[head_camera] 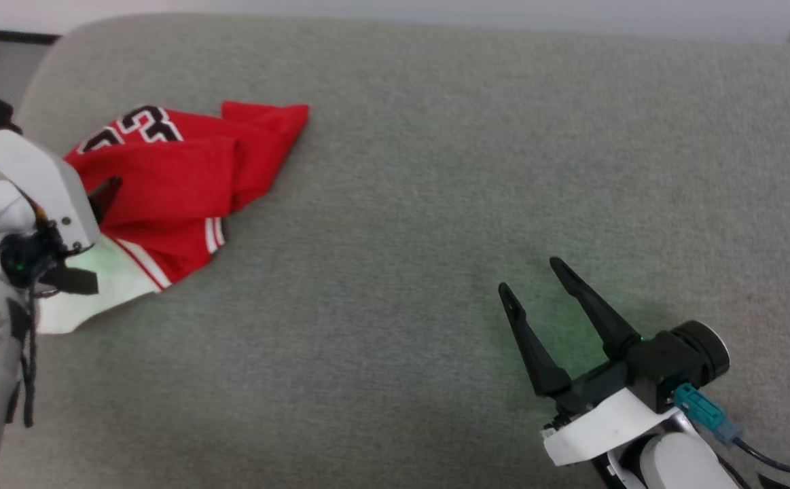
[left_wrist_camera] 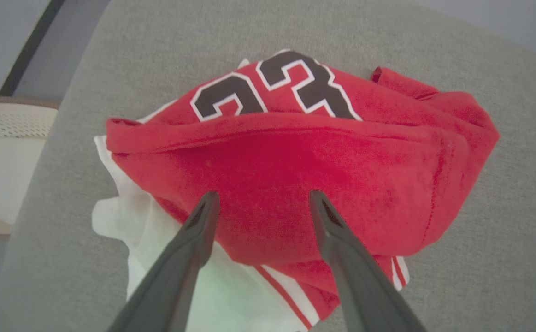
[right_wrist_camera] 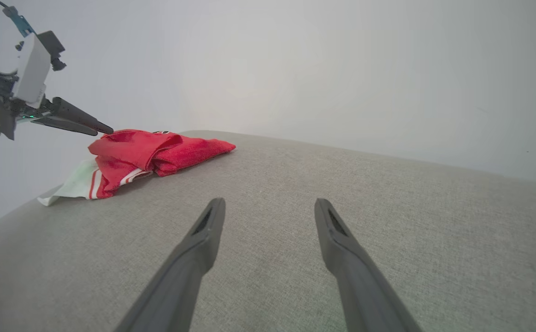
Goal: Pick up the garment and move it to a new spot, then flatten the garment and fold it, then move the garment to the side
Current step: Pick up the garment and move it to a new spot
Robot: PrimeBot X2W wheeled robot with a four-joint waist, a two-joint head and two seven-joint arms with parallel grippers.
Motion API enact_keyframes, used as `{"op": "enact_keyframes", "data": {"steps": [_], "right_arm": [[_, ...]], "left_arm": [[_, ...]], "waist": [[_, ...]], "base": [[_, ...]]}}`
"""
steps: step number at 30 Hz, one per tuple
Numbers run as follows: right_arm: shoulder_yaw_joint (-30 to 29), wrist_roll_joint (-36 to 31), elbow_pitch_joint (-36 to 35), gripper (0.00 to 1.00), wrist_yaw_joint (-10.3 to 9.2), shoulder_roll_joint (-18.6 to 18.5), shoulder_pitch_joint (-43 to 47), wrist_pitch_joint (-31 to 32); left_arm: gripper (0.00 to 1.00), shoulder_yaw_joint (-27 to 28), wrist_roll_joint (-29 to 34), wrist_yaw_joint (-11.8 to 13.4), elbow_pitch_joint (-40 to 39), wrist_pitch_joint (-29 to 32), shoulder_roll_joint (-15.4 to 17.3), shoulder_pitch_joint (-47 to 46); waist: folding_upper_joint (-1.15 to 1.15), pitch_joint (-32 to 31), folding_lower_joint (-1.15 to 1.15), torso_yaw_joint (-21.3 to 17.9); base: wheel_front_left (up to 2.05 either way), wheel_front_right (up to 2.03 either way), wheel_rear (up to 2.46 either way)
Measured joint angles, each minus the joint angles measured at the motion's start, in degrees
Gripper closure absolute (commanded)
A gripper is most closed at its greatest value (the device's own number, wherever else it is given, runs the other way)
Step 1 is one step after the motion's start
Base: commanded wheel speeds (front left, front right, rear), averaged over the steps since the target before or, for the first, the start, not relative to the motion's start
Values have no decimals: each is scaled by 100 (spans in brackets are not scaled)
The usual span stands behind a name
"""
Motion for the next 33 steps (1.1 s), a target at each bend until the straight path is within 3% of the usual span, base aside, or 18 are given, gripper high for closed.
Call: {"op": "enact_keyframes", "data": {"steps": [21,22,23,26,33], "right_arm": [[-107,-218,-365,0,0,-54,-311,140],[-111,-223,-376,0,0,-54,-311,141],[-116,-223,-387,0,0,-55,-312,145],[-141,-224,-391,0,0,-55,-315,166],[-215,-186,-328,0,0,-56,-311,164]], "left_arm": [[0,-198,-1426,5,309,583,320,-229],[11,-260,-1426,12,242,600,352,-229],[100,-292,-1456,12,209,593,371,-225],[100,-410,-1582,10,85,506,359,-198],[100,-761,-1530,11,-60,-602,316,-82]], "waist": [[0,1082,0,-664],[0,1099,0,-675],[0,1112,0,-682],[0,1103,0,-674],[0,896,0,-626]], "base": [[0,0,0],[0,0,0],[0,0,0],[0,0,0],[0,0,0]]}}
